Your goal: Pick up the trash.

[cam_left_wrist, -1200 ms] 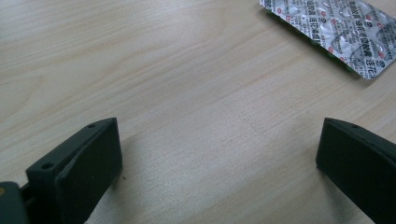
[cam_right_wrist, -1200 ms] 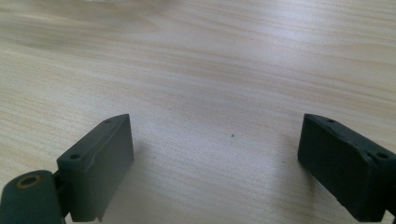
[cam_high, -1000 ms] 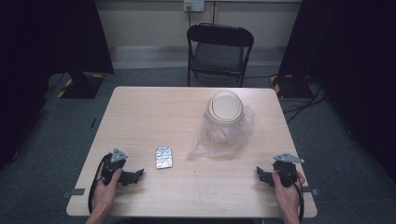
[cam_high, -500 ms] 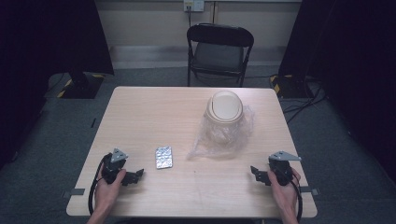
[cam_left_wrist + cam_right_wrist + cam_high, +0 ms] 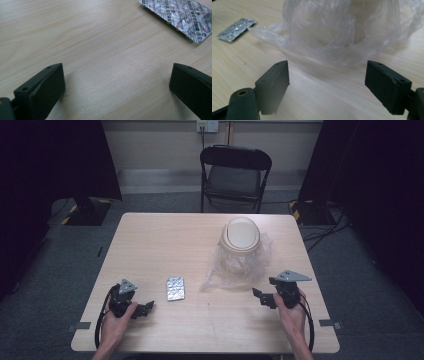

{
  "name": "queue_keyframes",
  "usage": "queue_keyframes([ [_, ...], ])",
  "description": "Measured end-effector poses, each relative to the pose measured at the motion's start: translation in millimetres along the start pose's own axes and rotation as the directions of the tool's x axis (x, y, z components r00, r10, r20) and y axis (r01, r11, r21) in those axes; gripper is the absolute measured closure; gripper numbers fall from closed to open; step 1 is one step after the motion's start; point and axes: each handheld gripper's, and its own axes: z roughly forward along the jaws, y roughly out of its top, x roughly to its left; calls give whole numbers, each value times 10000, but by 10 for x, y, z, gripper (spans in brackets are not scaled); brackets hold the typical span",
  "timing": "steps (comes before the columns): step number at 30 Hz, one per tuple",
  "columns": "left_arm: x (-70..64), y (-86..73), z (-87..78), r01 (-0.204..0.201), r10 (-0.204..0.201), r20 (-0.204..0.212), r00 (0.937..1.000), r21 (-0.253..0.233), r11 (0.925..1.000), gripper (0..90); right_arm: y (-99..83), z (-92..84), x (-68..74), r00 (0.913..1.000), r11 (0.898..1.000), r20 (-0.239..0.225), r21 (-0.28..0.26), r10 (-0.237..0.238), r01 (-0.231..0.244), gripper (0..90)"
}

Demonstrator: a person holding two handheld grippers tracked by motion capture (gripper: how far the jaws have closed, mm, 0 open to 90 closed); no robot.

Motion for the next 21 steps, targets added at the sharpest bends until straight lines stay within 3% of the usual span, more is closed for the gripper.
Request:
queue_keyframes([
  [10, -1, 0, 1, 7, -7, 1, 10000, -7, 10000, 0, 374, 80, 172, 9945, 9970, -777, -354, -708, 682, 234],
  [21, 0, 0, 0, 2, -2, 1, 10000, -3, 10000, 0, 926, 239, 220, 9841, 9878, -994, -670, -1470, 1408, 247],
])
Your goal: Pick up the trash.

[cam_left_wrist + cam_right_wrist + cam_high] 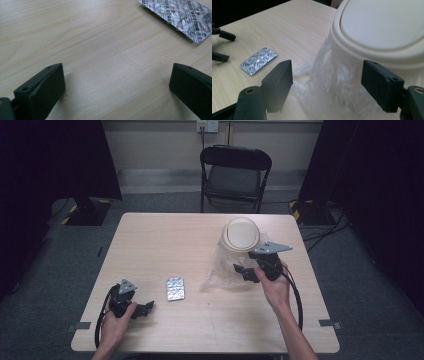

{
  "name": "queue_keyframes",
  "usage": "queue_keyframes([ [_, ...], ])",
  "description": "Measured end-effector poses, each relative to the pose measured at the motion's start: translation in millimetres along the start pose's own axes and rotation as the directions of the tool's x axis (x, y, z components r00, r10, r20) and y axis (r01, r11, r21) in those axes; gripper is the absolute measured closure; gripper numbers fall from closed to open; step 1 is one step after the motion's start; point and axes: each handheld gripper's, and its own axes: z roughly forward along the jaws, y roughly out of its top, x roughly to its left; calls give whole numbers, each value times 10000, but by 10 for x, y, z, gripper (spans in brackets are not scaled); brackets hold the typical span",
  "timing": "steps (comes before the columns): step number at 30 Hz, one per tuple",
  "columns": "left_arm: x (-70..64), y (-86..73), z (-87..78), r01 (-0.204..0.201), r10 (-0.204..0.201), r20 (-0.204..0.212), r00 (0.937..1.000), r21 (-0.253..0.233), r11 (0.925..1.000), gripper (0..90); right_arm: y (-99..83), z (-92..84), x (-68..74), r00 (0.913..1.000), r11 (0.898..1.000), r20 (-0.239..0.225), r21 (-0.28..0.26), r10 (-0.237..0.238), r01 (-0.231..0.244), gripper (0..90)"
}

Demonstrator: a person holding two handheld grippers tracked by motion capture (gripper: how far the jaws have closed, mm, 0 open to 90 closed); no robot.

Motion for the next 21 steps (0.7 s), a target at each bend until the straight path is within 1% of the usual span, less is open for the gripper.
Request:
queue_keyframes([
  [1, 0, 0, 0, -1, 1, -13, 10000, 7, 10000, 0, 93, 32, -17, 9998, 9999, -161, -83, -70, 68, 247],
  [2, -1, 0, 0, -1, 1, -16, 10000, 7, 10000, 0, 93, 32, -17, 9998, 9999, -161, -83, -70, 68, 247],
  [3, 0, 0, 0, 1, -1, -1, 10000, 0, 10000, 0, 173, 70, -26, 9997, 9997, -151, -88, -217, 216, 247],
  [4, 0, 0, 0, 0, 0, -3, 10000, 0, 10000, 0, 173, 70, -26, 9997, 9997, -151, -88, -217, 216, 247],
  [6, -1, 0, 0, 7, -7, -2, 10000, -2, 10000, 0, 252, 139, -56, 9993, 9994, -175, -90, -338, 336, 247],
  [11, 0, 0, 1, 8, -8, 8, 10000, -3, 10000, 0, 317, 215, -108, 9995, 9996, -117, -82, -278, 277, 246],
  [13, -1, 0, 0, 5, -5, -2, 10000, -3, 10000, 0, 359, 273, -130, 9996, 9997, -126, 29, -240, 241, 241],
  [14, -1, 0, 0, 6, -6, -2, 10000, 4, 10000, 0, 359, 273, -130, 9996, 9997, -126, 29, -240, 241, 241],
  [15, -1, 0, 0, 8, -8, -3, 10000, 5, 10000, 0, 375, 317, -140, 9997, 9998, -142, 62, -182, 183, 238],
  [17, -1, 0, 0, 4, -4, -15, 10000, 2, 10000, 0, 376, 341, -143, 9998, 9999, -124, 57, -138, 139, 235],
  [18, -1, 0, 0, 9, -9, -1, 10000, 2, 10000, 0, 368, 385, -151, 9999, 9997, -70, 215, -147, 148, 230],
  [19, -1, 0, 0, 7, -7, -4, 10000, 4, 10000, 0, 368, 385, -151, 9999, 9997, -70, 215, -147, 148, 230],
  [21, -1, 0, 0, 8, -8, -3, 10000, 3, 10000, 0, 339, 436, -172, 10000, 9993, -42, 378, -28, 29, 218],
])
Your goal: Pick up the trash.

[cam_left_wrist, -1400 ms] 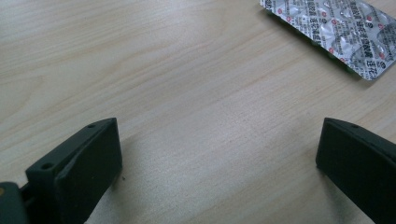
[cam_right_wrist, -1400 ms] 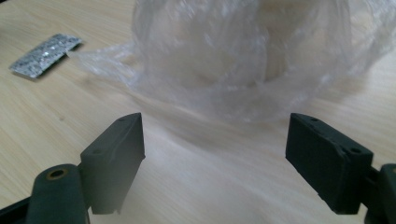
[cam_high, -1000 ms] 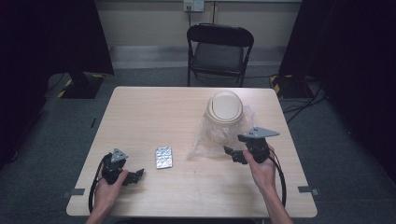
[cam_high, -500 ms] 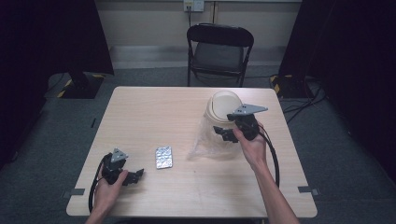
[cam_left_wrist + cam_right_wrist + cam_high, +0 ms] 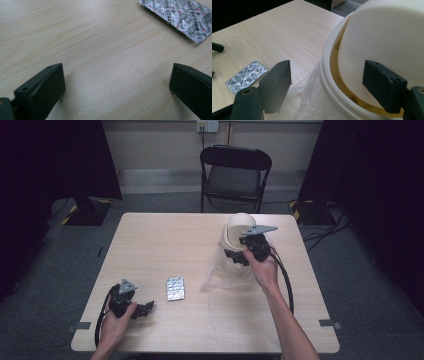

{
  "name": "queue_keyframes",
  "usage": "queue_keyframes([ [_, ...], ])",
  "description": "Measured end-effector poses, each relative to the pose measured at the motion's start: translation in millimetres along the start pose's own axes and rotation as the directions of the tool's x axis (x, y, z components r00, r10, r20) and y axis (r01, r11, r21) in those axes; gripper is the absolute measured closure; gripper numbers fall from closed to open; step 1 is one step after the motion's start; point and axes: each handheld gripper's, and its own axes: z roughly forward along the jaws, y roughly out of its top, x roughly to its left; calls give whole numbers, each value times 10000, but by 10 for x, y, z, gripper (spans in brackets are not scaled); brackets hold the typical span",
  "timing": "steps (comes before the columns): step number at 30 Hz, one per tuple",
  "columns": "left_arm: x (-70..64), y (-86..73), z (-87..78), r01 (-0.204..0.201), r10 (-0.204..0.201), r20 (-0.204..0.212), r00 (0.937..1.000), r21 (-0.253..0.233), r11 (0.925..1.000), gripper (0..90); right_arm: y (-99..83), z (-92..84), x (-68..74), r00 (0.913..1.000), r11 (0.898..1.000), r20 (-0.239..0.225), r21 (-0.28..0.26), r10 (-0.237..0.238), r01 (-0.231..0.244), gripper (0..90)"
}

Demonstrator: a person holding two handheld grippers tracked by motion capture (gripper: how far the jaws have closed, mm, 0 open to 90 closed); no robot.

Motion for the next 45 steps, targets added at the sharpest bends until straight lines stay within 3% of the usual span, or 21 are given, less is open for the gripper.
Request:
queue_keyframes([
  [7, 0, 0, 0, -5, 5, -13, 10000, 2, 10000, 0, 3, 65, 7, 9995, 9998, 298, -168, 127, -122, 207],
  [12, 0, 0, 0, 0, 0, 1, 10000, -1, 10000, 0, 21, 143, 50, 9971, 9998, 761, 194, -11, -4, 177],
  [16, 0, 0, 0, -1, 1, -2, 10000, -1, 10000, 0, -3, 195, 9, 9959, 9989, 852, 328, 305, -334, 180],
  [21, 0, 0, 0, -2, 2, -1, 10000, 1, 10000, 0, -5, 204, 16, 9957, 9989, 857, 251, 364, -386, 170],
  [26, 0, 0, 0, -3, 3, -11, 10000, -1, 10000, 0, -2, 100, 70, 9965, 9994, 762, -85, 330, -325, 162],
  [30, 1, 0, 0, 2, -2, 2, 10000, -11, 10000, 0, -64, -59, 246, 9990, 9983, 341, -512, 290, -272, 152],
  [32, 1, 0, 0, 2, -2, 2, 10000, -9, 10000, 0, -81, -75, 293, 9991, 9983, 363, -537, 241, -221, 138],
  [33, 1, 0, 0, -2, 2, 4, 10000, -9, 10000, 0, -111, -100, 386, 9978, 9977, 647, -671, 121, -78, 138],
  [35, 1, 0, 0, 0, 0, 3, 10000, -10, 10000, 0, -113, -116, 428, 9981, 9979, 604, -638, 126, -88, 154],
  [37, 1, 1, 0, 0, 0, 5, 10000, -9, 10000, 0, -112, -145, 515, 9999, 9979, 126, -651, 81, -73, 149],
  [38, 1, 0, 0, -4, 4, 4, 10000, -7, 10000, 0, -109, -160, 610, 9999, 9985, 166, -538, -40, 49, 139],
  [45, 1, 0, 0, -3, 3, 6, 10000, -6, 10000, 0, -144, -21, 855, 9984, 9986, -538, -500, -172, 145, 138],
])
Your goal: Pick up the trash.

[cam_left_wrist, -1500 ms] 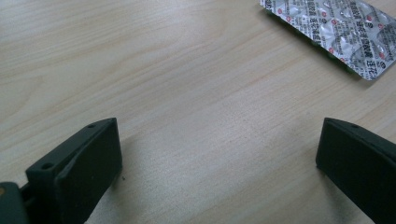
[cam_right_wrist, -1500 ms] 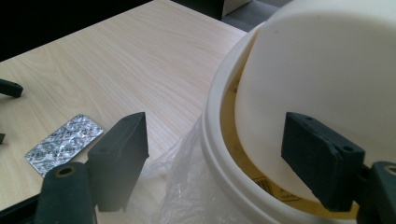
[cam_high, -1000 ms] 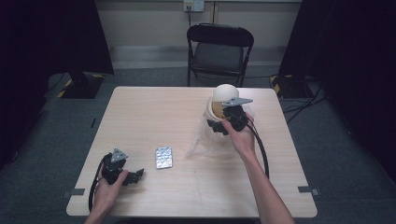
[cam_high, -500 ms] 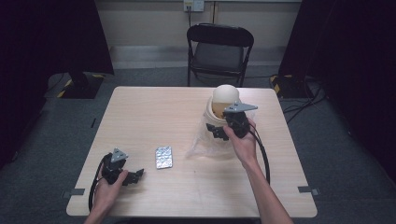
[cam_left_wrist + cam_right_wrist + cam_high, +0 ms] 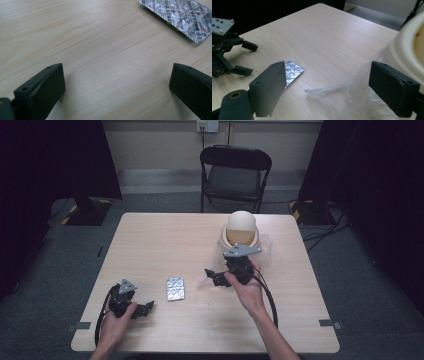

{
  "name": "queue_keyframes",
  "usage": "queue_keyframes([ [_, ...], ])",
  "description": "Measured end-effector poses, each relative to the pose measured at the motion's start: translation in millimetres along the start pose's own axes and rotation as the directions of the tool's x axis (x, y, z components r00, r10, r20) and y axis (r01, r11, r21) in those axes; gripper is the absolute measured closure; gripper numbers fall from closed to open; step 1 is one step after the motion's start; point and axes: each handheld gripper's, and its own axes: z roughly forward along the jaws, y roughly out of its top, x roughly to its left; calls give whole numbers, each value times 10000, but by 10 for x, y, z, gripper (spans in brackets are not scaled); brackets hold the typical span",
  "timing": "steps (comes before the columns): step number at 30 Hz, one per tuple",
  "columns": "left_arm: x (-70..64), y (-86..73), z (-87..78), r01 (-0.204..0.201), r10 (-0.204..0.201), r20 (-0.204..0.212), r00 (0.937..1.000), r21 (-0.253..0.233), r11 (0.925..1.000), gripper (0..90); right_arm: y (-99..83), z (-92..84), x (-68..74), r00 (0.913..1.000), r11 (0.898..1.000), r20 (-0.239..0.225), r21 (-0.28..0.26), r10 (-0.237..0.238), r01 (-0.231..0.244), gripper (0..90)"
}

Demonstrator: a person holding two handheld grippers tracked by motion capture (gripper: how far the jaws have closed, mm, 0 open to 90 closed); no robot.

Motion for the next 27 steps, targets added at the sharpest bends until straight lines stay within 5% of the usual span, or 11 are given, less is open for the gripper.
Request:
queue_keyframes([
  [13, 0, 0, 0, 2, -2, -3, 10000, -3, 10000, 0, -358, 752, 558, 9936, 9953, -1129, 965, 31, 79, 144],
  [19, 0, 0, 0, 1, -1, -1, 10000, -1, 10000, 0, -453, 965, 716, 9920, 9906, -1261, 1363, 72, 102, 175],
  [27, 0, 0, 0, 0, 0, -1, 10000, -1, 10000, 0, -496, 1136, 754, 9926, 9864, -1188, 1640, 259, -61, 198],
])
